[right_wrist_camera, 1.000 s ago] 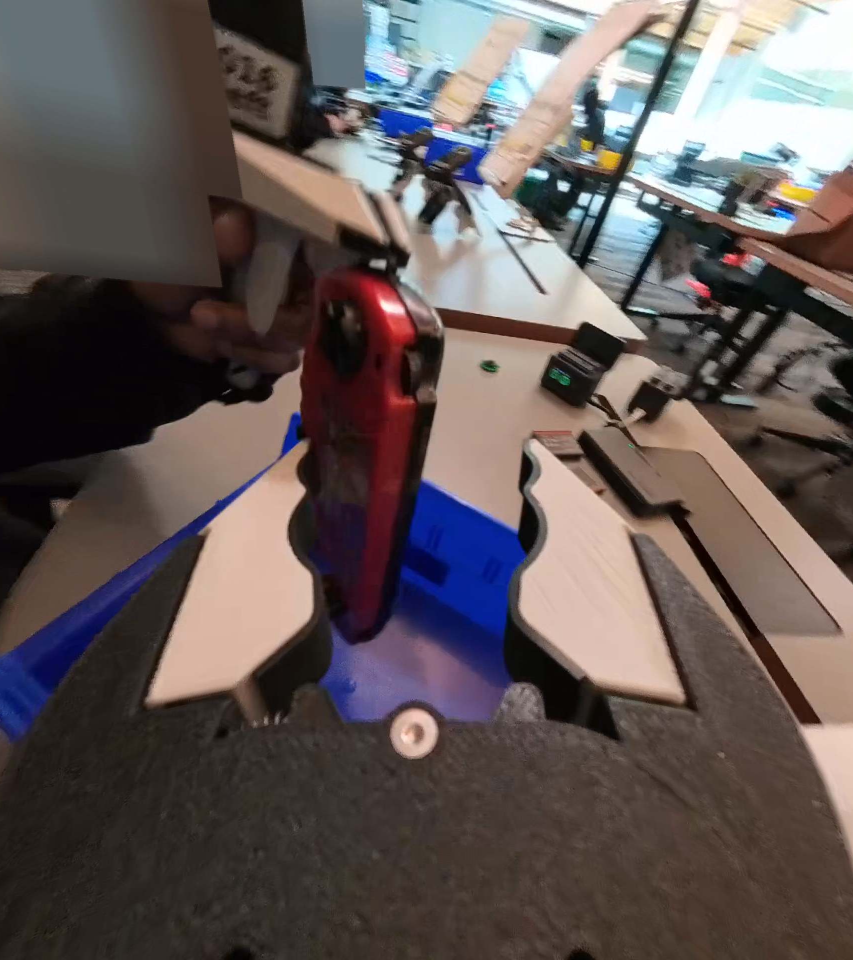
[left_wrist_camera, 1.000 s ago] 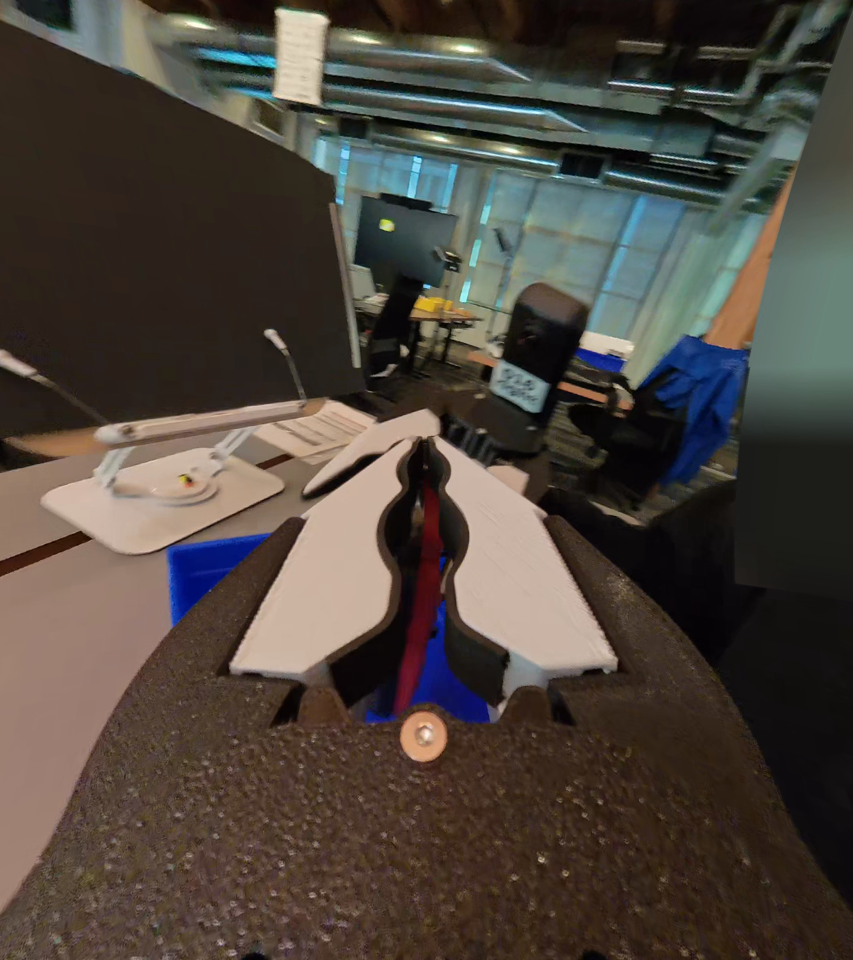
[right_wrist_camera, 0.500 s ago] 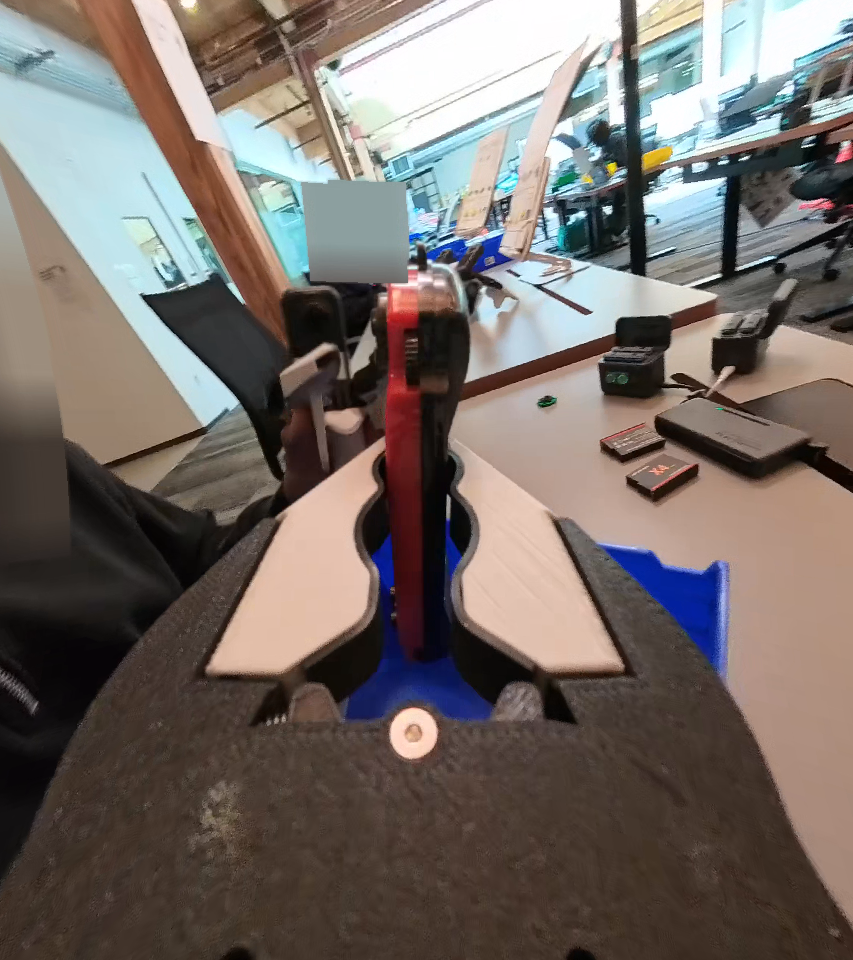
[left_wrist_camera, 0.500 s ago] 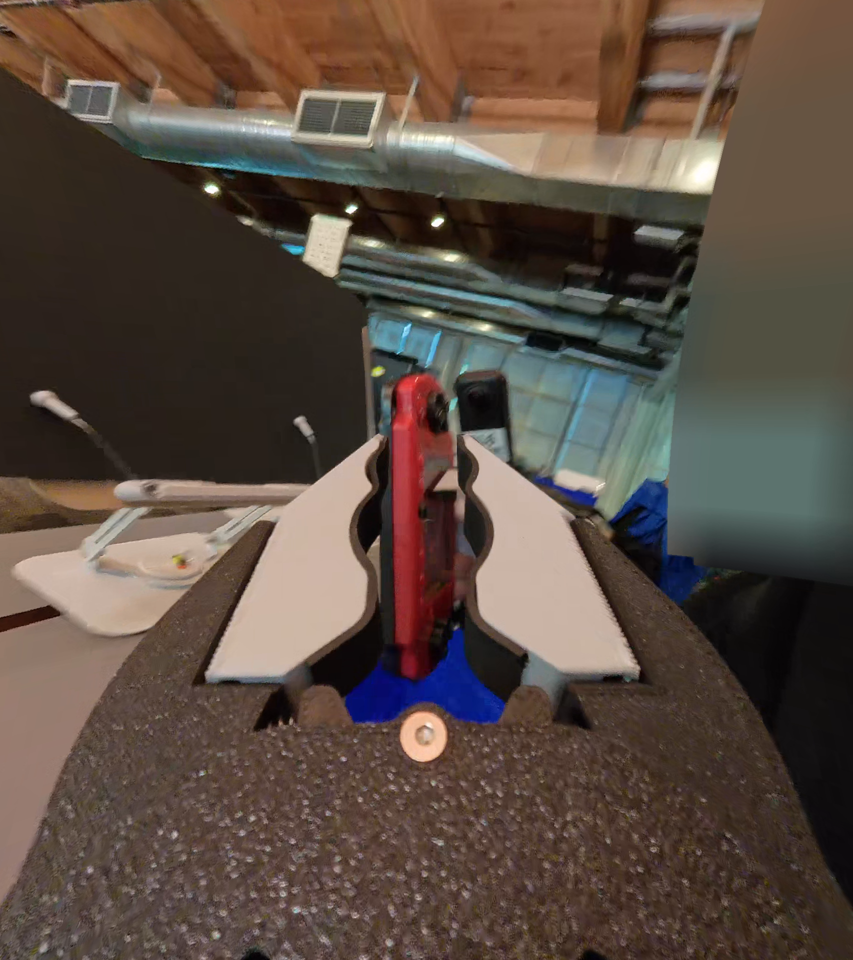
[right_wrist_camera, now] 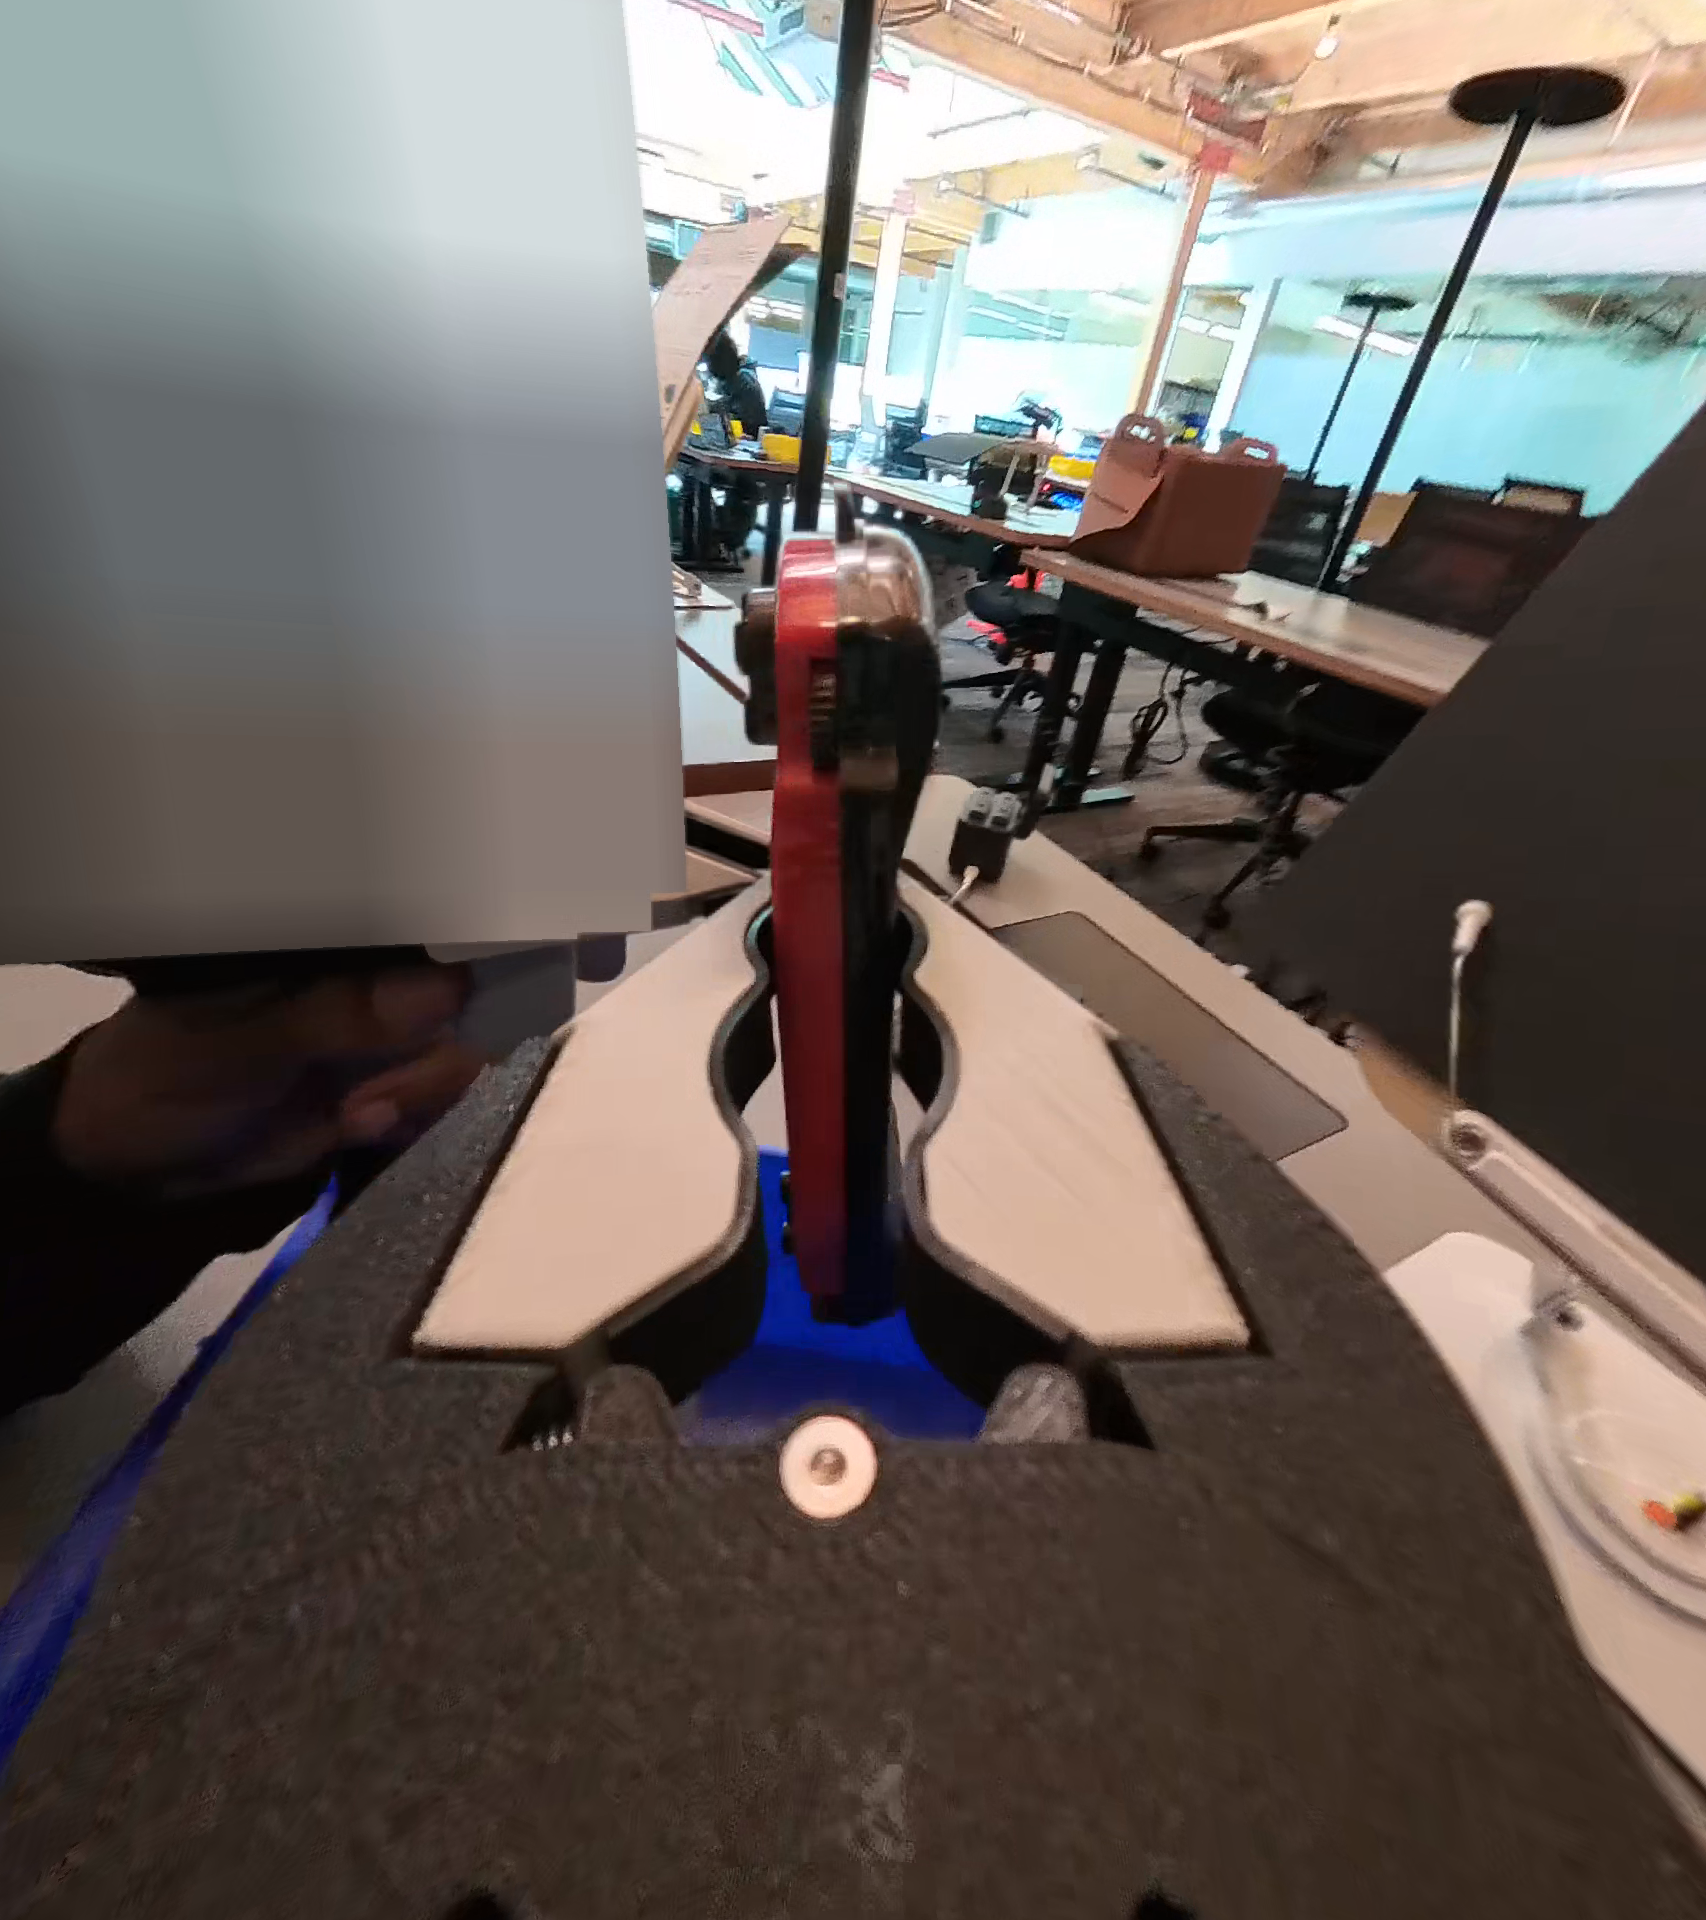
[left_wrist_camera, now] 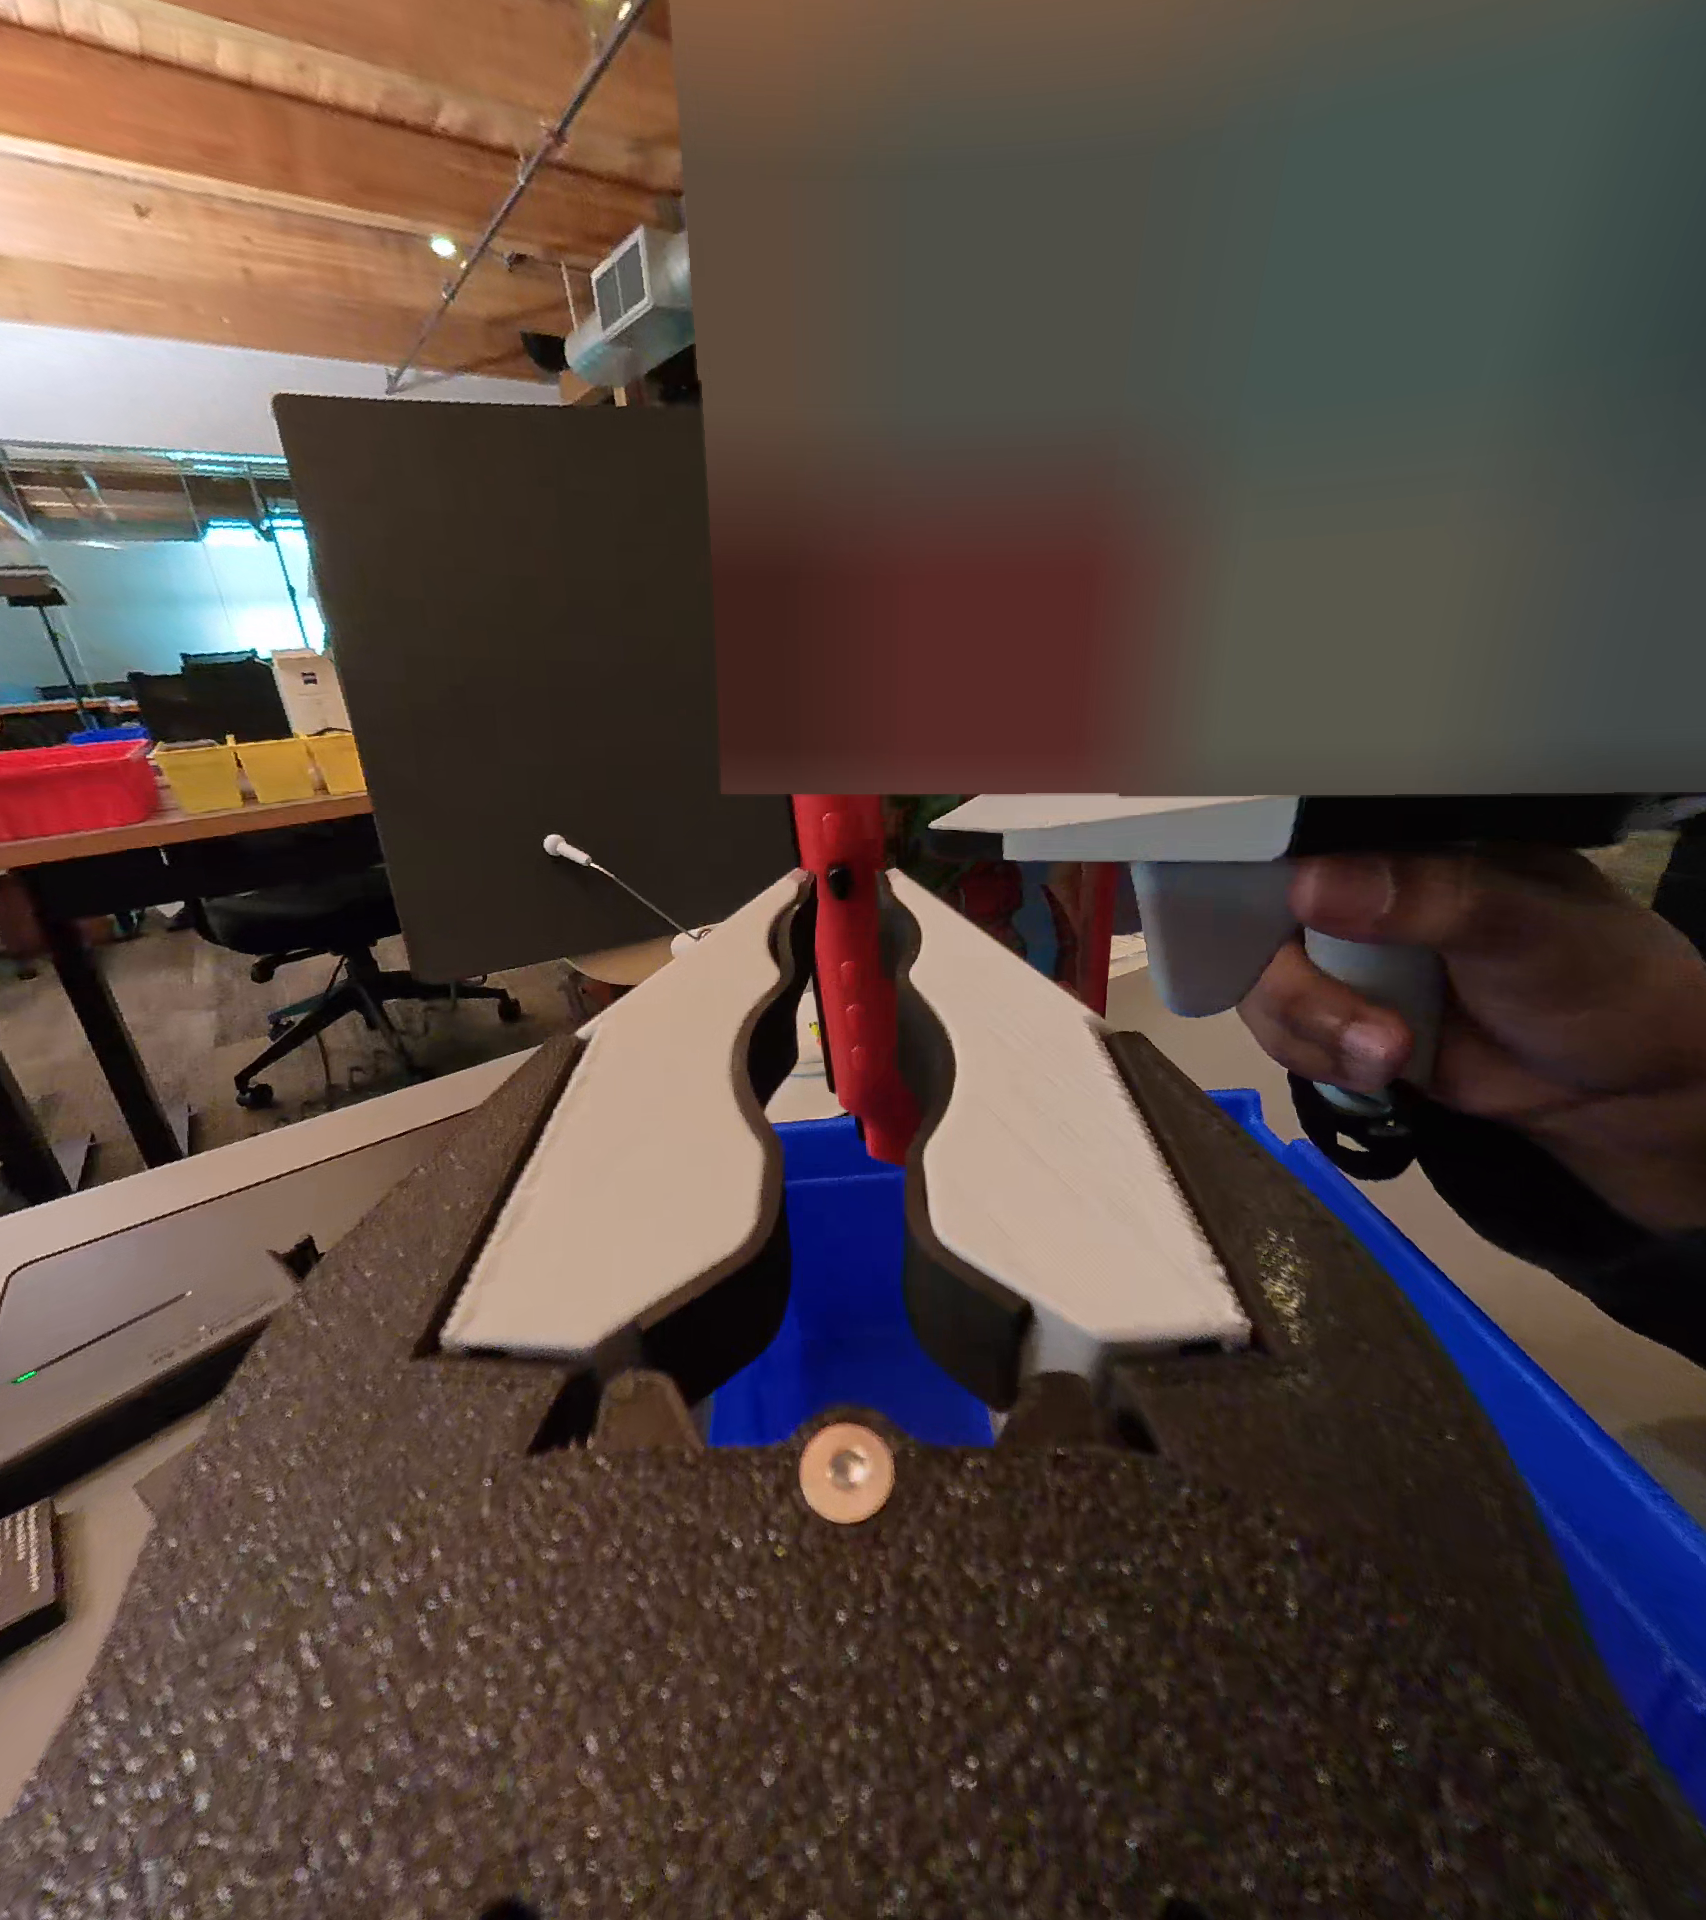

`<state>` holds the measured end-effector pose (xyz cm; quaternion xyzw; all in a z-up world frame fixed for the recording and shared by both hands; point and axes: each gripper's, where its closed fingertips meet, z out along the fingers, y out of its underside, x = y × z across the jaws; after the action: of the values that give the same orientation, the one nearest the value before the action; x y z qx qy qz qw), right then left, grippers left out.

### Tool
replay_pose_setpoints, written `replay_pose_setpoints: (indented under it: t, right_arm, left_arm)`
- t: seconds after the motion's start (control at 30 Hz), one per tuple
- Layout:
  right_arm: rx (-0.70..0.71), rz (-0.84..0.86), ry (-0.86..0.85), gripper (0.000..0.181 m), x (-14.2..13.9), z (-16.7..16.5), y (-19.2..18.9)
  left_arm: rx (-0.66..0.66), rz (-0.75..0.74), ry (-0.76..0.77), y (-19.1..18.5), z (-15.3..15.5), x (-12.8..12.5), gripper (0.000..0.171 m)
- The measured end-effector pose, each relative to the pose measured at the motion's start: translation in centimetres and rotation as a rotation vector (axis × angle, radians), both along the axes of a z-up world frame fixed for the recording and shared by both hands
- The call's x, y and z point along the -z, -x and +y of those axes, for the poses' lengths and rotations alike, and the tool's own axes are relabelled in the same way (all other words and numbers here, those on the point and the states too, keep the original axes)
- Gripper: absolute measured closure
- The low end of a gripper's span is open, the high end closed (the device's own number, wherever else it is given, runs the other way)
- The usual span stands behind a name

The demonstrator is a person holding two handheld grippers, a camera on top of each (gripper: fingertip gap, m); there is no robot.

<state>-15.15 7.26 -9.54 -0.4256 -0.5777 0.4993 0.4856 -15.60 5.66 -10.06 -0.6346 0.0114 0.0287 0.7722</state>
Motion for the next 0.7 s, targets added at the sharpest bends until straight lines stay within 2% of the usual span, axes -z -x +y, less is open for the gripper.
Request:
replay_pose_setpoints:
  t: [0.17, 0.5, 0.7]
  right_arm:
    - [0.036, 0.038, -0.082, 0.164, -0.42, -0.95, -0.24]
    - [0.034, 0.053, -0.053, 0.165, -0.49, -0.82, -0.43]
    - [0.031, 0.071, -0.072, 0.165, -0.44, -0.97, -0.4]
  left_arm:
    - [-0.013, -0.013, -0.026, 0.0, -0.33, -0.35, 0.161]
    - [0.027, -0.034, -0.001, -0.18, -0.3, -0.23, 0.169]
    - [-0.007, 0.011, 0.009, -0.13, -0.49, -0.22, 0.17]
